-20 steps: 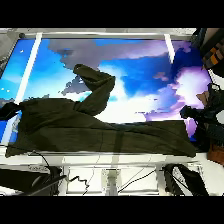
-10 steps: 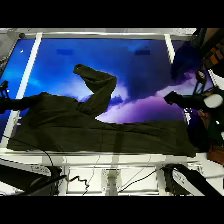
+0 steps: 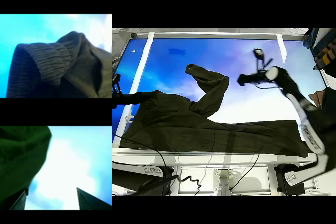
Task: Fold the clothes and pants, and hang the long-sleeved shirts on hangers.
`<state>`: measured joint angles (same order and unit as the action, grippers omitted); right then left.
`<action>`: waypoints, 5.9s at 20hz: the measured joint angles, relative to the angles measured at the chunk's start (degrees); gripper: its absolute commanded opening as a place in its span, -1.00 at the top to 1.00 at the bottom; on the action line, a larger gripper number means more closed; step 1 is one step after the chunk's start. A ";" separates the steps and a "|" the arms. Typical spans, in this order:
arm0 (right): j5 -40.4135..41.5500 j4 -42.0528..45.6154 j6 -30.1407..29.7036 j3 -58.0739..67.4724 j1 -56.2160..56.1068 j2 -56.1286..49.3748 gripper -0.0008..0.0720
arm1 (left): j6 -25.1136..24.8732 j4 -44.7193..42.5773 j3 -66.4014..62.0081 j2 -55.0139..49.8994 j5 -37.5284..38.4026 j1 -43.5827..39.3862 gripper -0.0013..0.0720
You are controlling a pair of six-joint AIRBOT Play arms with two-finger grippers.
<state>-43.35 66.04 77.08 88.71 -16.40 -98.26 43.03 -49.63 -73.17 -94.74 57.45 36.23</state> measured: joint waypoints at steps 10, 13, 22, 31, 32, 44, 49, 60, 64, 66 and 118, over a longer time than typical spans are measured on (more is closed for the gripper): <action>-0.35 10.80 -4.24 24.28 -10.51 -19.87 -0.93 | 0.00 -0.02 0.00 1.97 3.96 0.00 0.84; -3.72 14.29 -10.51 25.81 -12.68 -21.24 -0.93 | 0.00 -0.02 0.00 2.01 4.37 0.00 0.84; -0.26 17.92 -18.67 26.51 -15.52 -24.63 -0.84 | 0.02 -0.02 0.00 2.01 4.72 0.00 0.84; 11.06 20.22 -17.25 27.61 -15.52 -28.55 0.93 | 0.02 0.00 0.00 2.01 4.74 -0.07 0.84; 11.89 20.50 -16.98 27.82 -15.52 -28.46 0.94 | 0.02 0.00 0.00 2.01 4.76 -0.07 0.84; 6.27 28.17 -4.42 28.33 -5.51 -10.27 0.94 | 0.02 8.22 -1.64 8.39 4.44 0.04 0.84; -4.59 28.44 4.39 28.22 5.09 -2.21 0.94 | 0.85 7.50 -2.32 14.43 3.80 1.31 0.84; -31.23 25.14 7.80 16.57 14.84 1.75 0.93 | 4.79 2.01 -2.43 12.13 7.50 2.14 0.84; -21.03 20.20 7.93 12.39 15.19 1.77 0.38 | 4.98 2.01 -2.43 10.38 7.26 2.21 0.84; -16.26 18.29 7.98 11.63 15.26 1.79 -0.67 | 4.98 2.75 -2.43 9.99 6.93 2.21 0.84; -11.37 17.84 21.59 23.39 30.27 -6.45 0.93 | 4.98 9.29 -2.56 15.39 -1.20 3.21 0.84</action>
<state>-54.72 83.88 98.67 112.09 13.87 -104.71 48.01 -40.34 -75.72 -79.35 56.25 39.44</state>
